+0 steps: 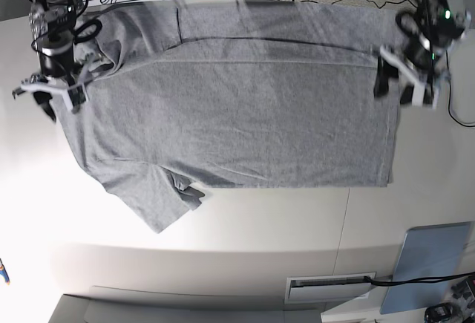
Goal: Fold the T-shirt properly
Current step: 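Release the shoulders and move both grippers to the hem corners, then grasp the hem corners and fold the hem up onto the collar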
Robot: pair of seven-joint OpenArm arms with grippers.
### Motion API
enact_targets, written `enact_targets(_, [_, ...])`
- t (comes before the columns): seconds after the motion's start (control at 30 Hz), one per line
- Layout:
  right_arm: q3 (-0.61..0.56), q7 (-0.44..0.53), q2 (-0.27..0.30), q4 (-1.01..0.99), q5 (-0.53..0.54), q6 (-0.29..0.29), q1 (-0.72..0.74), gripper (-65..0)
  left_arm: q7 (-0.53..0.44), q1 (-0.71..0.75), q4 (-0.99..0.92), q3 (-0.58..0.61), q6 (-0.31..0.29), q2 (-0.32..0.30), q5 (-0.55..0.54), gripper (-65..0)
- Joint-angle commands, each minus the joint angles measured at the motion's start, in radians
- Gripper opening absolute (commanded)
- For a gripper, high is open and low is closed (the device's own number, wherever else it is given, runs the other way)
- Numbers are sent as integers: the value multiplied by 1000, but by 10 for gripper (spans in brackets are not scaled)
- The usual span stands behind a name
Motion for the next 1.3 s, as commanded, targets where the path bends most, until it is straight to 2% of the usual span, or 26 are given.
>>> enact_targets(0.0, [9,19,17,16,2,-19,29,-272,-23,-42,-6,12,18,-13,-14,-289])
enact_targets(0.07, [9,18,17,14,33,-30,76,-268,-23,-121,-72,53,50,-29,-5,-289])
enact_targets(0.17, [9,-22,17,7,99,-78,135,-268,-27,-233,-197,108,53,-62,51,-289])
enact_targets(0.27, [9,-34,17,-2,134,-72,156,-269,-40,-356,-354,153,89,-92,69,-289])
enact_targets(0.53, [9,-34,16,-6,241,33,156,-269,-46,-685,-759,237,72,-103,98,-289])
enact_targets(0.67, [9,-42,4,-43,367,177,165,-269,-53,-801,-888,255,112,-104,174,-289])
enact_targets(0.73, [9,-55,-14,-85,418,230,189,-269,-53,-841,-937,255,121,-105,184,-289])
enact_targets(0.97, [9,-116,-63,-204,485,314,335,-269,-78,-928,-1114,256,119,-106,210,-289])
enact_targets(1.07, [9,-155,-77,-204,485,329,383,-269,-98,-951,-1184,255,119,-107,266,-289])
enact_targets(1.13, [9,-161,-77,-204,485,328,405,-269,-98,-956,-1216,255,116,-109,267,-289])
enact_targets(1.17, [9,-161,-77,-204,485,328,414,-269,-97,-956,-1226,256,103,-108,266,-289])
enact_targets(1.27, [9,-162,-77,-204,484,328,440,-269,-57,-955,-1243,256,3,-105,229,-289])
